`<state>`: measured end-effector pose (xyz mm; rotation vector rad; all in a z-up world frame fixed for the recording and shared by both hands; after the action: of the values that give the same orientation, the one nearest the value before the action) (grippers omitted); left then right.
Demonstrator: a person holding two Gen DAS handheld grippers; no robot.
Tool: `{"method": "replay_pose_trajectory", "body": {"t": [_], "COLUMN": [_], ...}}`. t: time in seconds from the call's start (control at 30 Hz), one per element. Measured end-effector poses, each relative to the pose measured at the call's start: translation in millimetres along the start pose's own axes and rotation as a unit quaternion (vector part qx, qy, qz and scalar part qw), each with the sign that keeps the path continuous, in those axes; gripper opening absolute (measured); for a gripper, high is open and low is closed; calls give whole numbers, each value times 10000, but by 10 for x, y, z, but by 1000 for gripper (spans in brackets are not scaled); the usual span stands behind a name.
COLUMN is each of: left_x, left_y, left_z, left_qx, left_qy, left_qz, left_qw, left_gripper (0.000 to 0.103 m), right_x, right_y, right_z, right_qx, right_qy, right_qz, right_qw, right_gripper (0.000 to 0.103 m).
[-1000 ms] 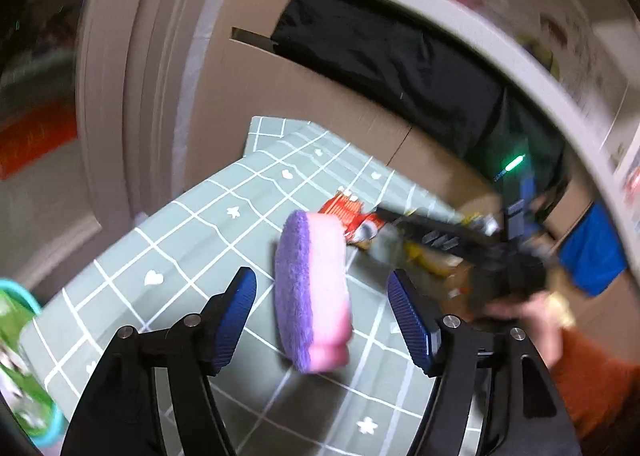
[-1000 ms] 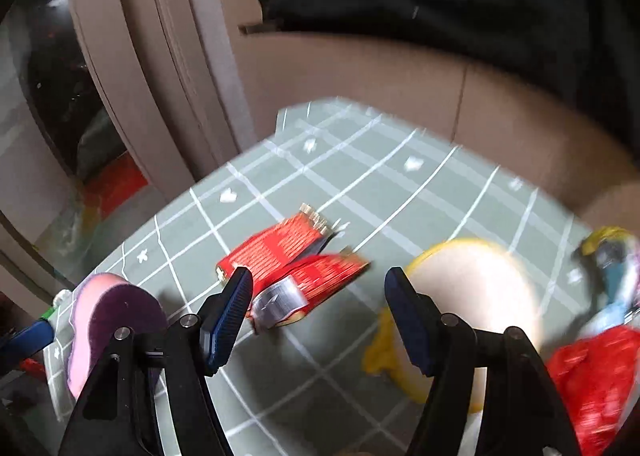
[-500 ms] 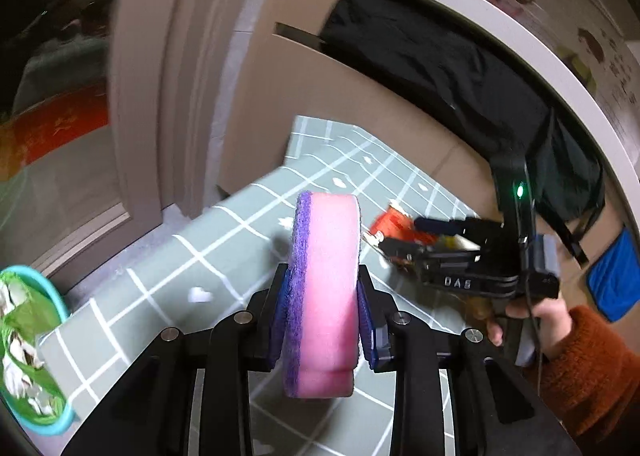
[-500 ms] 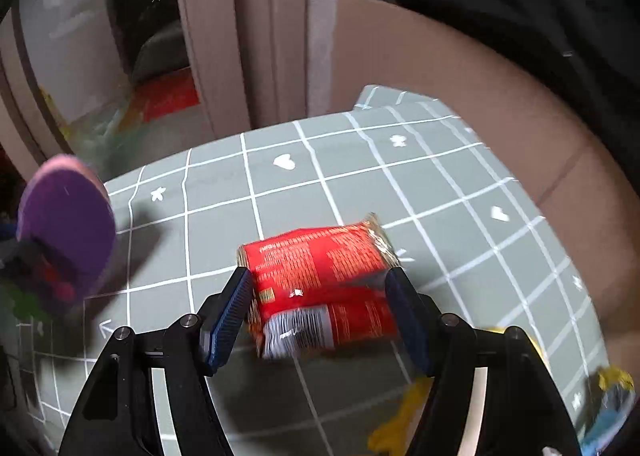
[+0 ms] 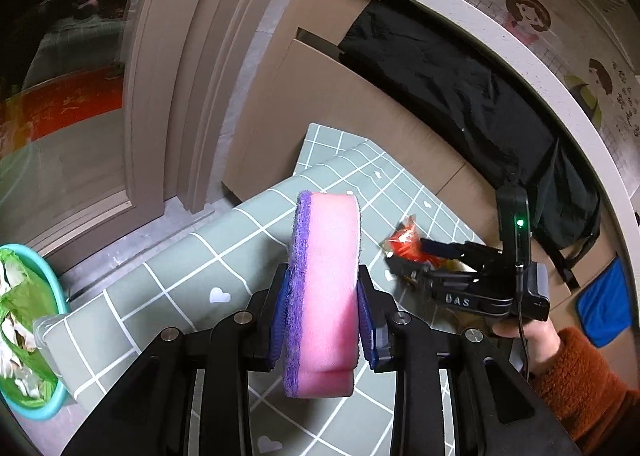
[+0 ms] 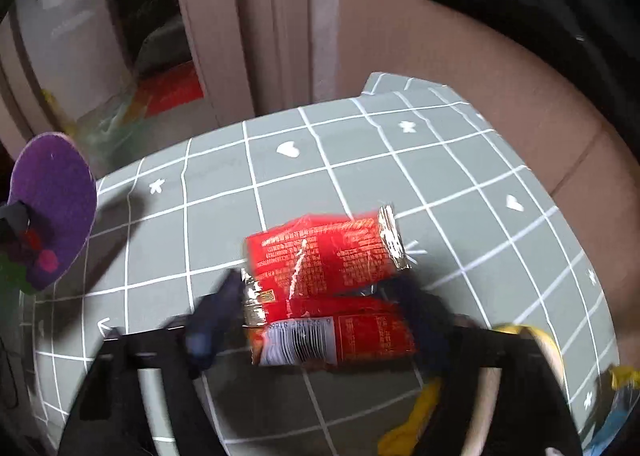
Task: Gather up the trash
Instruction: 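Grasp the red snack packets with the right tool while the left tool holds the sponge, then carry the sponge and red packets with both tools over the bin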
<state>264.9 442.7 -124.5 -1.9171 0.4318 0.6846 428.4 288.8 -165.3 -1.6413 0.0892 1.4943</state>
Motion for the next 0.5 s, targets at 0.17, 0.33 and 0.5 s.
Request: {"method": "replay_pose_trajectory", "body": {"t": [0.17, 0.33, 0.5], "left_x": [-97, -272, -454], "left_y": [-90, -304, -489], "left_z": [-172, -584, -1262], "left_qx": [153, 516, 1017], "left_qy": [80, 235, 498], "left_qz": [-119, -439, -813], "left_qw": [9998, 9974, 9902], "left_gripper": [32, 32, 32], "right_x": [-344, -1188, -2064], "right_y": [39, 4, 135], "right_z": [-21, 16, -165], "right_qx": [187, 387, 665], "right_qy": [22, -190, -49], "right_qz": [-331, -1115, -1745], "right_qw": [9993, 9928, 9824], "right_gripper": [18, 18, 18]}}
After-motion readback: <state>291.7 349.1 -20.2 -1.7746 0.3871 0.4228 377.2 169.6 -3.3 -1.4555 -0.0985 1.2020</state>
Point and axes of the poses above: each gripper's, at about its wrist camera, not at the fingertips, and x roughly the way its jaws point, z to its left, y to its underside, the point moved 7 cm from there along x, roughly the way its jaws point, and after that the axes turned 11 degrees about x, right-handed, at the moved point
